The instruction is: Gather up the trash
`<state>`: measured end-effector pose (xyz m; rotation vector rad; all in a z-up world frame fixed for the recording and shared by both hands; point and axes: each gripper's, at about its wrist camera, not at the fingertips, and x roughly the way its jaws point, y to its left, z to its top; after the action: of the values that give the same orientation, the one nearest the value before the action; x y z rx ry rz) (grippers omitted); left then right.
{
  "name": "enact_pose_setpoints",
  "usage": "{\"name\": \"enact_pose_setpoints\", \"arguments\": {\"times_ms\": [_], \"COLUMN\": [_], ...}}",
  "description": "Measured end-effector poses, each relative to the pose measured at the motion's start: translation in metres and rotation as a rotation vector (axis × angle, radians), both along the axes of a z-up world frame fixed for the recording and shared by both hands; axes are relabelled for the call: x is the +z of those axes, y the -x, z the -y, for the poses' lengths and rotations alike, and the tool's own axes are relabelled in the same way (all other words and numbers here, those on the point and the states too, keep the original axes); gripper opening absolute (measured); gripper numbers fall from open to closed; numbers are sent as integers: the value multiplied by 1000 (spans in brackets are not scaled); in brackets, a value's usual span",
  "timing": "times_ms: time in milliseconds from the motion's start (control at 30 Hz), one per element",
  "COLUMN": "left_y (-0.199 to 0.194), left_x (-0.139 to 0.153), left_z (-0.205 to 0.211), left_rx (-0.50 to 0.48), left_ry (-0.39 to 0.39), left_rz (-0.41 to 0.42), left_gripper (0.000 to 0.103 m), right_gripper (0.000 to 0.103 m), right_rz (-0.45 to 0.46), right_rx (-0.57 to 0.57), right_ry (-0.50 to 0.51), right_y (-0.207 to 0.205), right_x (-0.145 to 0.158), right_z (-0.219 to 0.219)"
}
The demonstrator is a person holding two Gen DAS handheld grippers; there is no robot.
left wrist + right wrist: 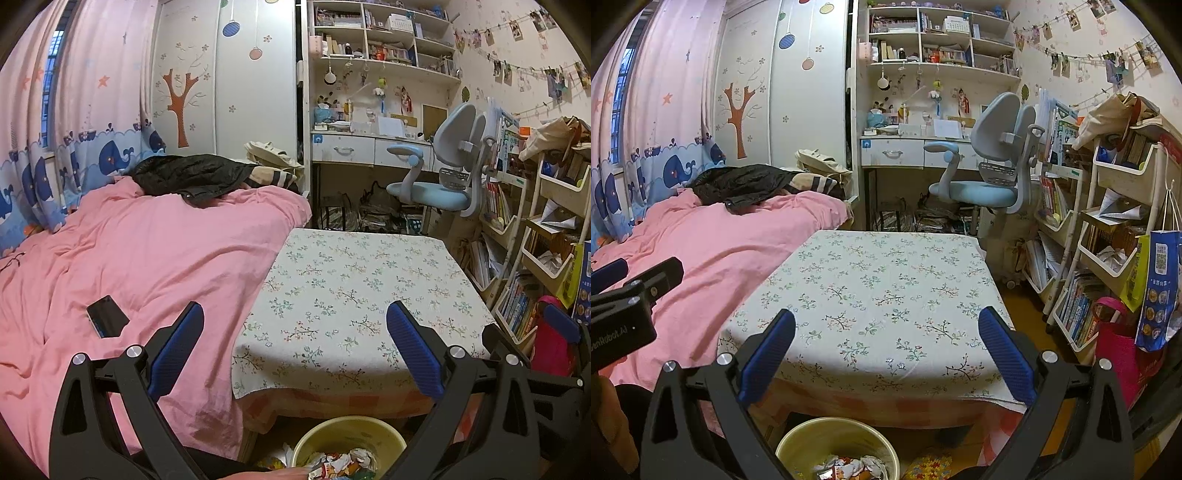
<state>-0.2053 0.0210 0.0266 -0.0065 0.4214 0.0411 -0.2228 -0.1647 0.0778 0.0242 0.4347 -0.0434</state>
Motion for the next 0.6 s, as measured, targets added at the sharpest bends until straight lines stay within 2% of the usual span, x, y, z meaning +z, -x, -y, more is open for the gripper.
{"name": "enact_pose_setpoints", "arguments": {"times_ms": [600], "left_y": [3], "left_x": [3], "left_z": [7], "left_rx": [-13], "left_ry": [-28], "left_rz": [-10], "left_gripper": [96], "right_gripper": [95], "right_rz": [-22], "right_rx": [-17], "right_ry": [-17], "right_y": [0], "right_x": [0], "right_z": [6]}}
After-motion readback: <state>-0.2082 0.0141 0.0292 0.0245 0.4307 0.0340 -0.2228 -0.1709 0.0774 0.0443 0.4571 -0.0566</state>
